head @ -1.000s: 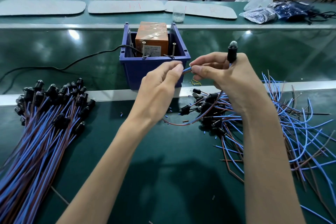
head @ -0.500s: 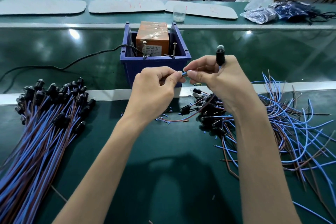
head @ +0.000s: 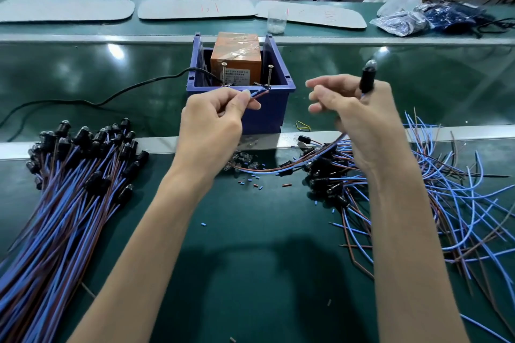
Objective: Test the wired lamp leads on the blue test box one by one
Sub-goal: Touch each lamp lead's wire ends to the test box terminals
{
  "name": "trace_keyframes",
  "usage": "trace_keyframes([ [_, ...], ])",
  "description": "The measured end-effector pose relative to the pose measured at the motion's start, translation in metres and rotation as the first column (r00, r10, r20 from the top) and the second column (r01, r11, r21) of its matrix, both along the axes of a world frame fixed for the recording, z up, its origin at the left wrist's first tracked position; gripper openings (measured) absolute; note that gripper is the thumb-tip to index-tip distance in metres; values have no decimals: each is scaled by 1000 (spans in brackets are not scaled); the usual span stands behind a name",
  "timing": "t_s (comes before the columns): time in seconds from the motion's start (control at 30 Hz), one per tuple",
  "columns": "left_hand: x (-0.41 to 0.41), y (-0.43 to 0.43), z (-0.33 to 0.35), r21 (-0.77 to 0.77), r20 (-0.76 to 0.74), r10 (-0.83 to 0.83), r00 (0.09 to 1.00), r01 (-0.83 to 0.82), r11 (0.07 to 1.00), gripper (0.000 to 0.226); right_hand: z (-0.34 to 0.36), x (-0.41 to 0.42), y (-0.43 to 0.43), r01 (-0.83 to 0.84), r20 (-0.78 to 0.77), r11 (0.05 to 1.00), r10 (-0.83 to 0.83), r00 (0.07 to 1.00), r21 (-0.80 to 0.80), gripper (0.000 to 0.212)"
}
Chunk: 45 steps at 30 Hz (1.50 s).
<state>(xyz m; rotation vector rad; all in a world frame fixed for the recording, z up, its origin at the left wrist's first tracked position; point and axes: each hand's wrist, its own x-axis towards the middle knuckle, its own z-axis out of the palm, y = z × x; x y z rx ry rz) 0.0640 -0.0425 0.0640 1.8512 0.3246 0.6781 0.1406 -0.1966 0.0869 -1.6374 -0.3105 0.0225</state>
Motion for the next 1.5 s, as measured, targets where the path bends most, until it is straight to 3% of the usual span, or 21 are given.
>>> trace_keyframes([
  [0.13,-1,-6,1,38,-42,-135,990,136,990,29,2,-4,0,-185,-70,980,180,981,-69,13],
  [0.27,-3,-9,1,75,-77,-230,970,235,969,25,-2,-11,6,-305,-35,951,304,952,-52,6],
  [0.43,-4,-7,3,61,-90,-228,969,234,970,23,-4,-6,4,-312,-27,948,311,950,-58,1],
  [0.8,-4,-10,3,160,-93,-120,988,134,978,21,-10,-5,15,-140,-33,976,137,990,-165,23],
  [0.93,-6,1,8,70,-30,-22,999,24,997,28,-8,3,1,26,-43,990,-33,999,-140,24],
  [1.03,-6,4,10,30,39,2,999,-3,1000,32,-5,0,-7,-136,-99,973,119,988,-186,19],
  [1.2,-5,-4,10,-3,-8,-10,1000,10,1000,31,-8,-5,2,-344,-104,870,329,938,-352,10],
  [1.27,-5,-5,11,-49,-26,-28,999,27,998,29,-8,-5,1,-417,-113,853,402,908,-315,6],
  [1.33,-4,-6,12,-104,-34,-43,998,39,994,28,-9,-5,-1,-451,-112,849,437,892,-275,21],
  [1.47,-1,-12,12,-266,-16,-95,995,87,960,28,-4,-7,1,-359,-54,926,355,933,-116,13],
  [1.5,0,-13,12,-315,-9,-115,993,106,943,29,-2,-7,1,-328,-43,943,326,944,-57,19],
])
